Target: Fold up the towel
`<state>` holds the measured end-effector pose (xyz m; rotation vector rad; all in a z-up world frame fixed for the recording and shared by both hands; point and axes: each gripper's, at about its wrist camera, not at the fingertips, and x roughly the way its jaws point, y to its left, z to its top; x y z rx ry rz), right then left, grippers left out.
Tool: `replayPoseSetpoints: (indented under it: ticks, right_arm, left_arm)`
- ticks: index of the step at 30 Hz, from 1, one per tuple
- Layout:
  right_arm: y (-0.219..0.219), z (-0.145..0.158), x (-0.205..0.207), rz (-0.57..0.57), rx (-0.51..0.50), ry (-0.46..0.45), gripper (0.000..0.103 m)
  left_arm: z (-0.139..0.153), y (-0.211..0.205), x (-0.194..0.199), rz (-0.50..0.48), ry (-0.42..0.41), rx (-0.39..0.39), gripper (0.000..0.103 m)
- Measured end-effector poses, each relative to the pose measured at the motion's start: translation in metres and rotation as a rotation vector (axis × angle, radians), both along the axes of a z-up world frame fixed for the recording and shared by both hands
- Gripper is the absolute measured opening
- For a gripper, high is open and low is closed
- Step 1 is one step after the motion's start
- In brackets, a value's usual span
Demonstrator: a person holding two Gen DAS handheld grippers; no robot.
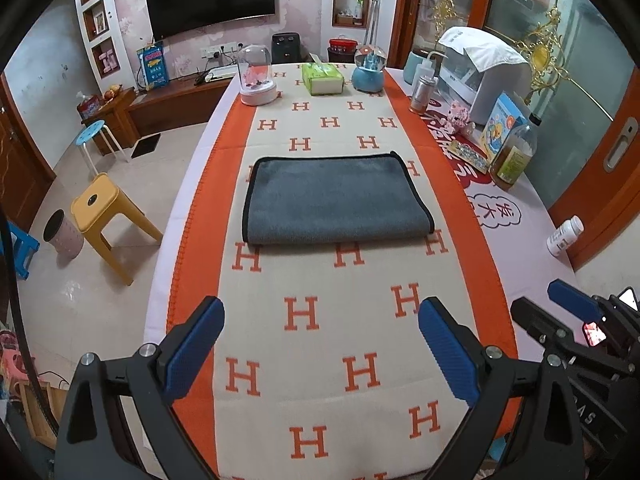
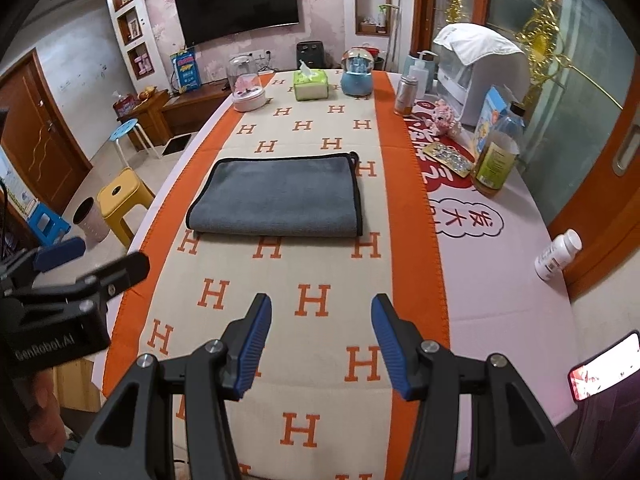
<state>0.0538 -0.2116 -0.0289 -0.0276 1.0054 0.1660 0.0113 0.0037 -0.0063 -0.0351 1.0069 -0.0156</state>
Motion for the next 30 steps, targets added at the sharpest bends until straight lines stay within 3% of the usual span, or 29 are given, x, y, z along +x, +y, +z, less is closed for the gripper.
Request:
replayPoseSetpoints:
  ticks: [1,30]
  right_arm:
    - [0.001,0.001,-0.002,-0.004,-0.001,-0.003,0.052]
    - [-0.004,0.007,-0.031,-0.020,-0.011,-0.020,0.052]
  left_arm:
    - [0.000,-0.002,-0.003,-0.002,0.001,0.002,0.097]
    - [-0.002,-0.015,-0.039,-0.013,0.013,-0.002,0.097]
